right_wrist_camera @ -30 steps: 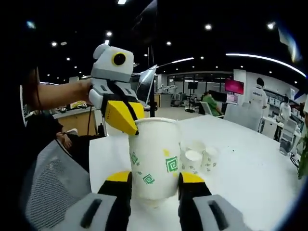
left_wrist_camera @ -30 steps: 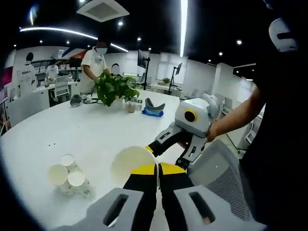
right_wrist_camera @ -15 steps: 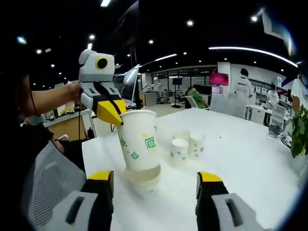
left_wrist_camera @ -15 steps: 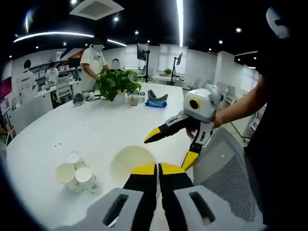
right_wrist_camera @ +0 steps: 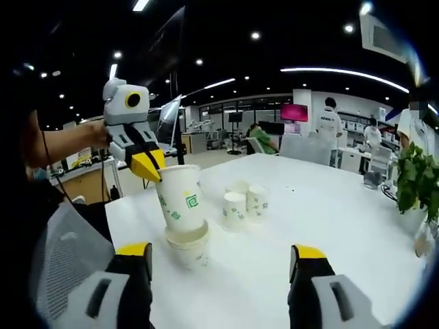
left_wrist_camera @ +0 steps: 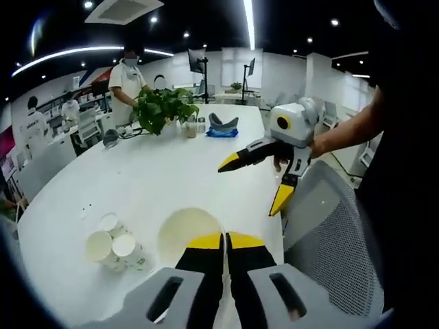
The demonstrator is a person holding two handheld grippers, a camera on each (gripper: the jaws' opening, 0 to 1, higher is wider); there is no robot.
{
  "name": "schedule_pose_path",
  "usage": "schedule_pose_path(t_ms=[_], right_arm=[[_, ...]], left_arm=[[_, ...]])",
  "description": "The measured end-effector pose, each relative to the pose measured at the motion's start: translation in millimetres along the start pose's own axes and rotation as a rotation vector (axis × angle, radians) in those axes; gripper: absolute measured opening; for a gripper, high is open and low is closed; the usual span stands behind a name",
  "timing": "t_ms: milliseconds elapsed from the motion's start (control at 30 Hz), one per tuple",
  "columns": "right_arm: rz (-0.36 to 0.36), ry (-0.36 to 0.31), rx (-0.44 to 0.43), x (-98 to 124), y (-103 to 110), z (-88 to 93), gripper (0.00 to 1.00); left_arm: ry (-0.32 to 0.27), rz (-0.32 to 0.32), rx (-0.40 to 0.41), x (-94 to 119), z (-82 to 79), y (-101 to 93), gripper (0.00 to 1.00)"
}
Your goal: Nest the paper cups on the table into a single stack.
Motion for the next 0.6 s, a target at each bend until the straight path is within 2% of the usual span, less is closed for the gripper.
schedule_pose_path(t_ms=[233, 500, 600], right_arm=[[0.048, 0.003, 0.005, 13, -3, 12.1, 0.88], [0.058, 0.030, 0.018, 22, 0, 21.5, 0.92], [0.050, 0.045, 0.040, 23, 4, 24.0, 0.98]], left_arm=[[0.041, -0.018, -0.027, -7, 9.4, 0.2, 0.00], [0.059, -0.037, -0.063, -16, 18.5, -0.1, 0.00], [0.068, -0.034, -0.084, -21, 21.5, -1.8, 0.00]])
Point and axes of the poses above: the point that each gripper's makers call its tool centre point, and the gripper's own axes: x roughly backward along the fingers, y roughly to its left, z roughly out of its underside, the point moved 5 cm from there along x, roughly backward along the fingers, and after that the axes turned 9 degrees about -z, right-handed, at the moved point
